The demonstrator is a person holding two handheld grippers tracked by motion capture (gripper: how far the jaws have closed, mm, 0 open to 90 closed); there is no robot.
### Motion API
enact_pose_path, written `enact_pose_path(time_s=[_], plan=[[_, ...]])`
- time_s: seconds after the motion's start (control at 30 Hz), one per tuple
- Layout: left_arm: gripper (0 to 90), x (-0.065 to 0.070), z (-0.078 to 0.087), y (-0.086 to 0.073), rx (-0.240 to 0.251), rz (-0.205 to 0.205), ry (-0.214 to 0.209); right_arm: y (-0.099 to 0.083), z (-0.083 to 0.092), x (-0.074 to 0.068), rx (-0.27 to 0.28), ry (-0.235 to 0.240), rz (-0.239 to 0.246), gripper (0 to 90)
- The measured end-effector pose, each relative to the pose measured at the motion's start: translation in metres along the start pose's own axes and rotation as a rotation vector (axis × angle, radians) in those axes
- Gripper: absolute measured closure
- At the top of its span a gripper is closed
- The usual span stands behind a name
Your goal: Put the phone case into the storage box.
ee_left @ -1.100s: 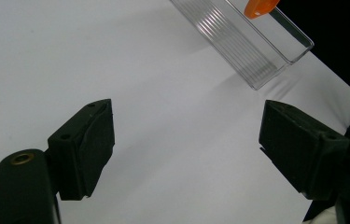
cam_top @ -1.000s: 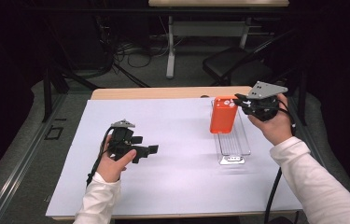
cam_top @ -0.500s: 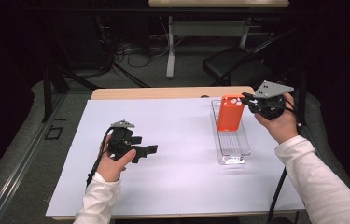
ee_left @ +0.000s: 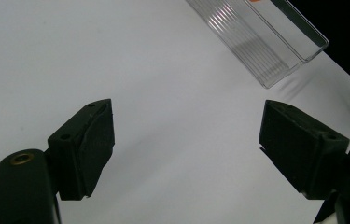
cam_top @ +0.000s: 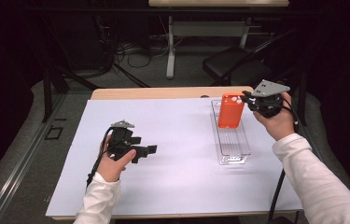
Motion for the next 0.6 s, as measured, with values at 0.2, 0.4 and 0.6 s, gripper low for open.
enact_pose_path(time_s=[0.2,0.4,0.6], plan=[[18.3,-0.002,0.001,-0.002,-0.001,-0.002,0.003,-0.005,-0.012,0.007,0.001,-0.024,0.002,81.1],[16.3,-0.005,0.001,-0.002,0.008,0.001,0.022,-0.011,-0.020,0.014,-0.007,-0.056,0.001,81.1],[15.9,-0.007,0.002,-0.003,0.010,0.007,0.029,-0.010,-0.028,0.014,0.014,-0.067,0.009,81.1]])
Point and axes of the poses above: each handheld gripper's, and its own axes: z roughly backward along the jaws, y roughly out of its top, x roughly to its right, the point moved 9 cm from there along -z, roughly forward along the jaws, and after that the axes turned 6 degrees about -z, right-handed, at the moved point
